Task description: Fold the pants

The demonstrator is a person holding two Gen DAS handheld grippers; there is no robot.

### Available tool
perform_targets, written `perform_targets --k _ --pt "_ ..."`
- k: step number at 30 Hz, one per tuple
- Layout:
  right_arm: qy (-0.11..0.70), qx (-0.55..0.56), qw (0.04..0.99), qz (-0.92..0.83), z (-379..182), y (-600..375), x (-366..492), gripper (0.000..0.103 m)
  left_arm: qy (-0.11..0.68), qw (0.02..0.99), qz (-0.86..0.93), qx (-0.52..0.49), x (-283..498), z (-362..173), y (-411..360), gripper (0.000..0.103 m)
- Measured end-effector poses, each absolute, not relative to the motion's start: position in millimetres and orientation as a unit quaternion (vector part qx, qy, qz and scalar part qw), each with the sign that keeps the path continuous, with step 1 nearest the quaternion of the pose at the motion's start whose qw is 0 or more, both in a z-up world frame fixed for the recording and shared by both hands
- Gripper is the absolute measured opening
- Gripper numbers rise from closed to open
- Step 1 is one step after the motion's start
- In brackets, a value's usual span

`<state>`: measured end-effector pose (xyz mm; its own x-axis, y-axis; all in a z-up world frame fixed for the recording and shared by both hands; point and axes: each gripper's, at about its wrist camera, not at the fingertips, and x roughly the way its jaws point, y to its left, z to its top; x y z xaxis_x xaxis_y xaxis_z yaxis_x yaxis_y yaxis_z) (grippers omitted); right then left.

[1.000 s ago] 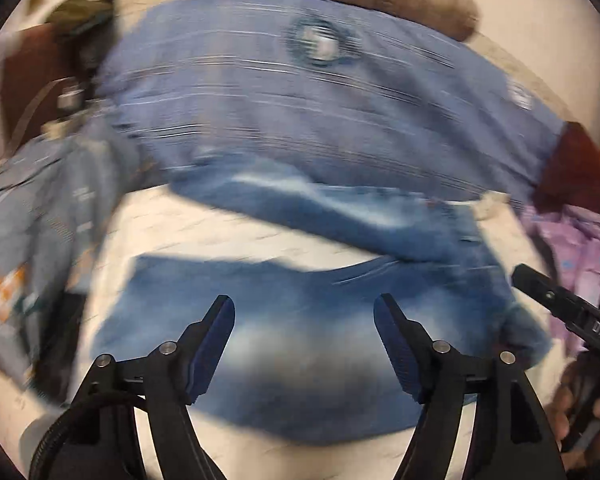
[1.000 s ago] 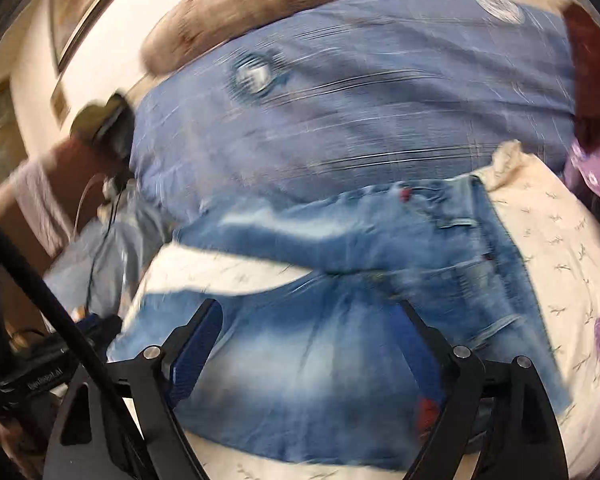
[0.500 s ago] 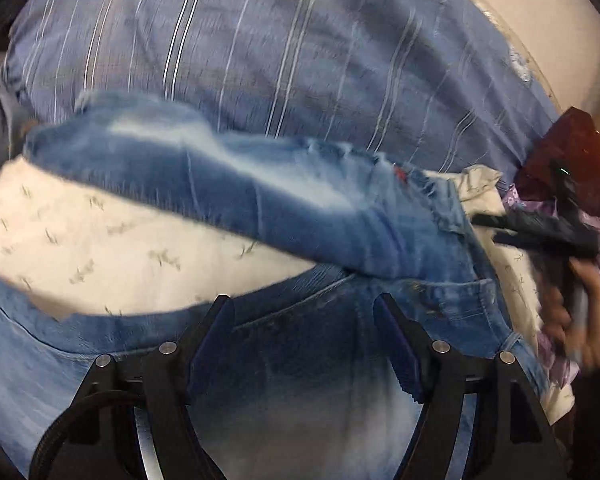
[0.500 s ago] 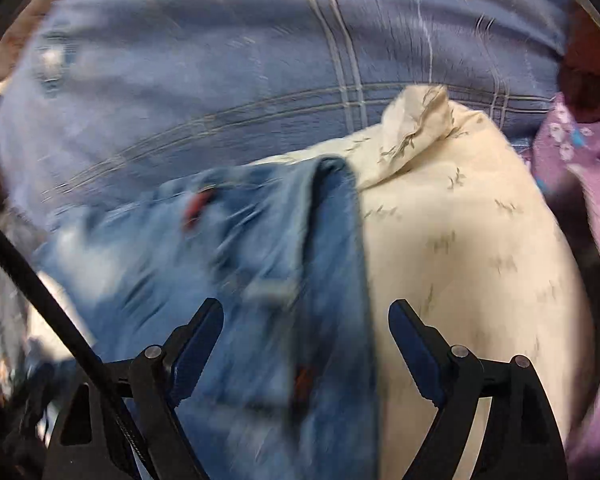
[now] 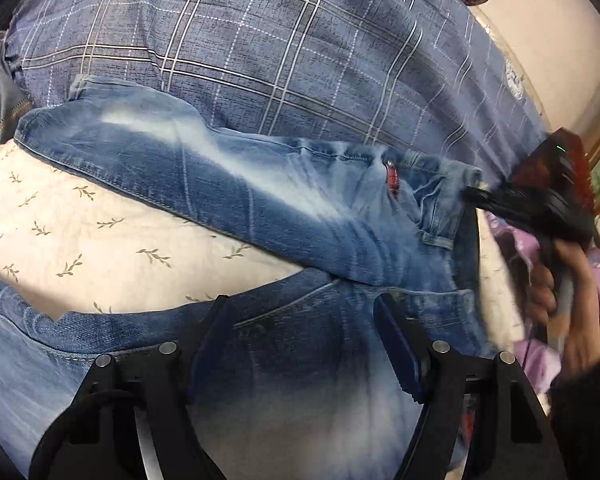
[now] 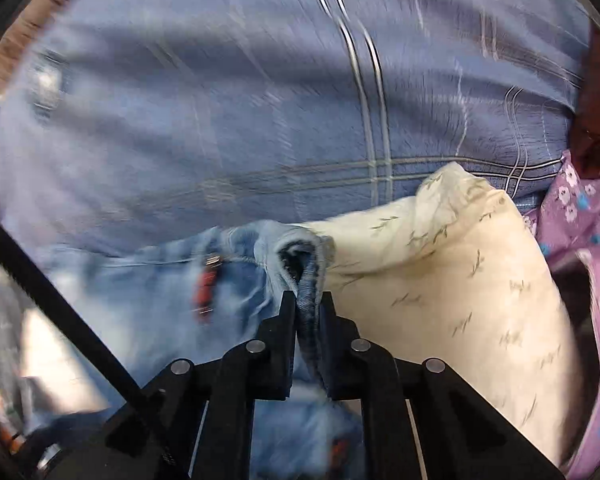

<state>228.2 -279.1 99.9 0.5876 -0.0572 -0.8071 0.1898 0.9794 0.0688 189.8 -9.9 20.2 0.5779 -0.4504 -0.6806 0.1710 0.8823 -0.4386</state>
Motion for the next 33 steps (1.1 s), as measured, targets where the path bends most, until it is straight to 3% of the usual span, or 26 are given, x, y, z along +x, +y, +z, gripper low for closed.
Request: perform_targets --k 1,4,11,17,22,25,27,29,31,33 --pt "0.432 0.077 0.896 -0.068 109 -274 210 0.005 0.425 0.87 -0.18 -0.174 191 23 -9 0.072" --pt "0.391 0.133 0.91 -0.04 116 -268 152 0.004 0.447 0.846 -0.201 -0.21 205 39 -13 0.076" --pt "0.363 0.19 0.912 -0.015 109 -274 132 0.004 0.485 0.818 -0.198 -0.237 264 56 -44 0.076" --pt "0.387 0.221 0.895 -0.01 92 -290 102 0.004 0.488 0.801 -0.195 -0.287 279 57 -54 0.076" --pt "0.394 0.222 0.892 -0.009 90 -295 94 0.004 0.51 0.808 -0.119 -0.27 303 45 -71 0.076" --pt "0.407 0.187 0.894 -0.01 85 -283 85 0.004 0.518 0.803 -0.094 -0.279 317 32 -70 0.071" --pt "0.421 0.175 0.89 -0.007 77 -277 80 0.004 0.536 0.795 -0.068 -0.275 318 21 -64 0.059" --pt "0.437 0.157 0.886 -0.004 70 -270 79 0.004 0.536 0.778 -0.078 -0.317 310 15 -51 0.059" --pt "0.444 0.136 0.885 -0.013 67 -263 78 0.004 0.52 0.781 -0.089 -0.333 304 23 -46 0.064" --pt "0.447 0.124 0.885 -0.022 65 -258 76 0.005 0.501 0.805 -0.089 -0.306 300 39 -51 0.078"
